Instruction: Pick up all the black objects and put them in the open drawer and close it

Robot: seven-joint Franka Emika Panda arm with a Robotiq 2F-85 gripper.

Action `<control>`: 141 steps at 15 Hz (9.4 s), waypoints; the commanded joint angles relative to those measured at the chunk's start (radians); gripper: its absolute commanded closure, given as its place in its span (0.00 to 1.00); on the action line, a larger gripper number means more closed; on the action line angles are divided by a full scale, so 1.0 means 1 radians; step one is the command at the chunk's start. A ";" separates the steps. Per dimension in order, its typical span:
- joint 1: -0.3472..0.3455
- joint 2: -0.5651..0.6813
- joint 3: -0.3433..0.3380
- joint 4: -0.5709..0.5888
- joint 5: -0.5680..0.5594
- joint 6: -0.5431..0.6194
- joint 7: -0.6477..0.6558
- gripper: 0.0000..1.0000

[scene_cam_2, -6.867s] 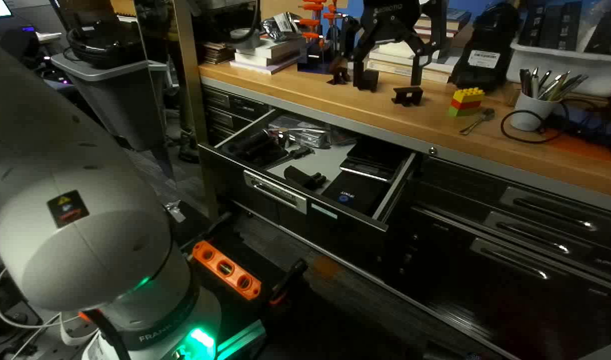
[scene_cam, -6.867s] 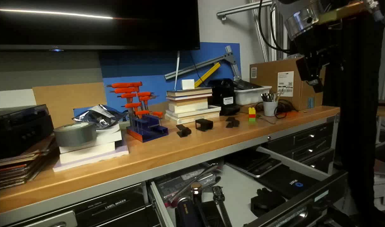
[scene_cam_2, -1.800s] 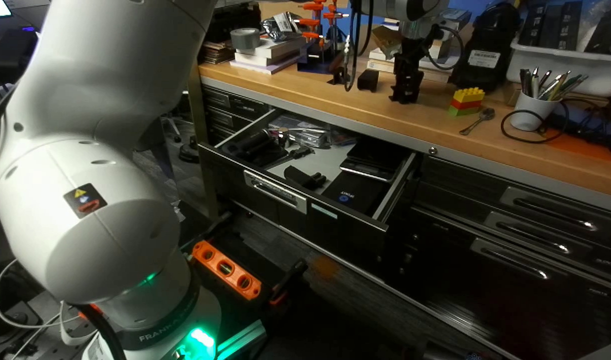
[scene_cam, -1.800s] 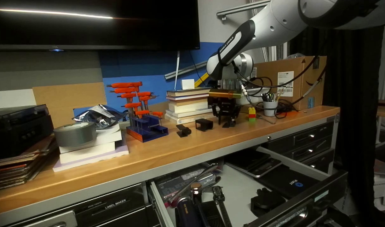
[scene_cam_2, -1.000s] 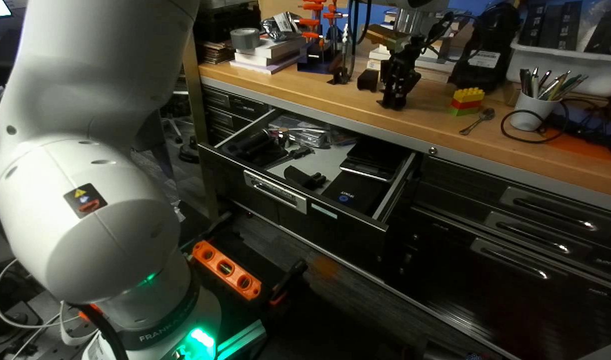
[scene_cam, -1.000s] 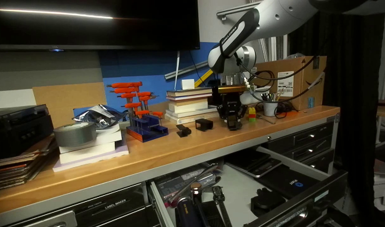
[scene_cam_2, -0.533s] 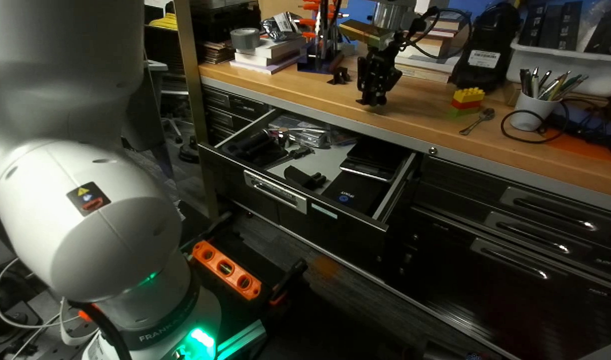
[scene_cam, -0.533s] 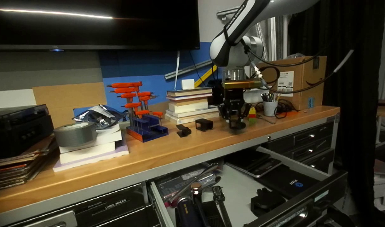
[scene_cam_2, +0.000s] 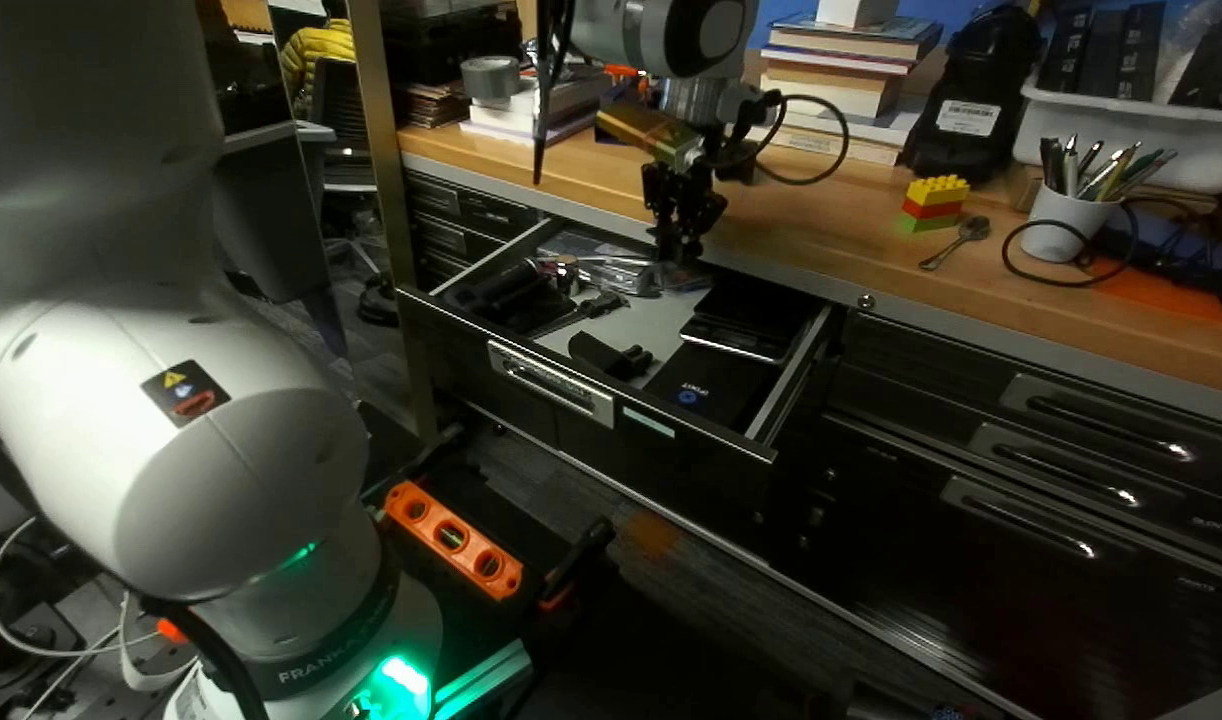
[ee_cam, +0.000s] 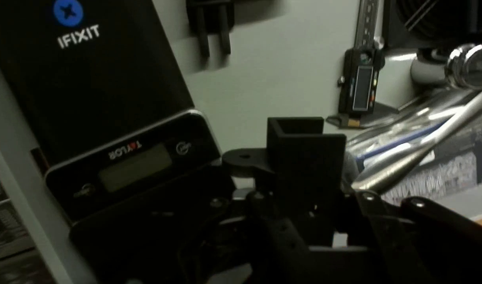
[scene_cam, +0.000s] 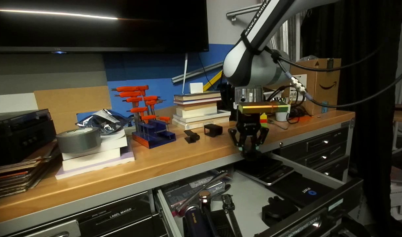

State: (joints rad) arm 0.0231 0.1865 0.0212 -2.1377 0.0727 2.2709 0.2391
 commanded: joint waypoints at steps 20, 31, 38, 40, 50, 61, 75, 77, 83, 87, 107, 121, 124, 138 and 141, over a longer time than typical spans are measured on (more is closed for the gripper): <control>0.052 0.196 -0.014 -0.052 -0.009 0.386 0.000 0.87; 0.034 0.216 -0.009 0.012 0.015 0.276 -0.018 0.87; 0.037 0.200 -0.017 0.029 0.005 0.199 -0.006 0.09; 0.042 0.176 -0.027 0.030 -0.009 0.164 0.008 0.00; 0.049 -0.039 -0.020 0.126 -0.074 -0.125 0.016 0.00; 0.034 0.151 0.014 0.441 -0.127 -0.027 -0.240 0.00; -0.042 0.471 0.052 0.808 -0.063 -0.074 -0.512 0.00; -0.041 0.491 0.053 0.834 -0.065 -0.100 -0.509 0.00; -0.028 0.517 0.050 0.872 -0.078 -0.157 -0.493 0.32; -0.017 0.499 0.041 0.860 -0.088 -0.211 -0.472 0.66; -0.006 -0.075 0.035 0.059 -0.020 -0.196 -0.271 0.75; -0.008 -0.054 0.010 -0.211 -0.003 0.154 -0.102 0.75; -0.013 -0.033 0.002 -0.236 0.018 0.209 -0.105 0.75; 0.025 0.031 -0.023 -0.316 0.069 0.431 0.098 0.75; 0.055 0.037 -0.038 -0.331 0.051 0.484 0.216 0.75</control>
State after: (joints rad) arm 0.0352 0.2343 0.0162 -2.4388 0.1482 2.6874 0.3415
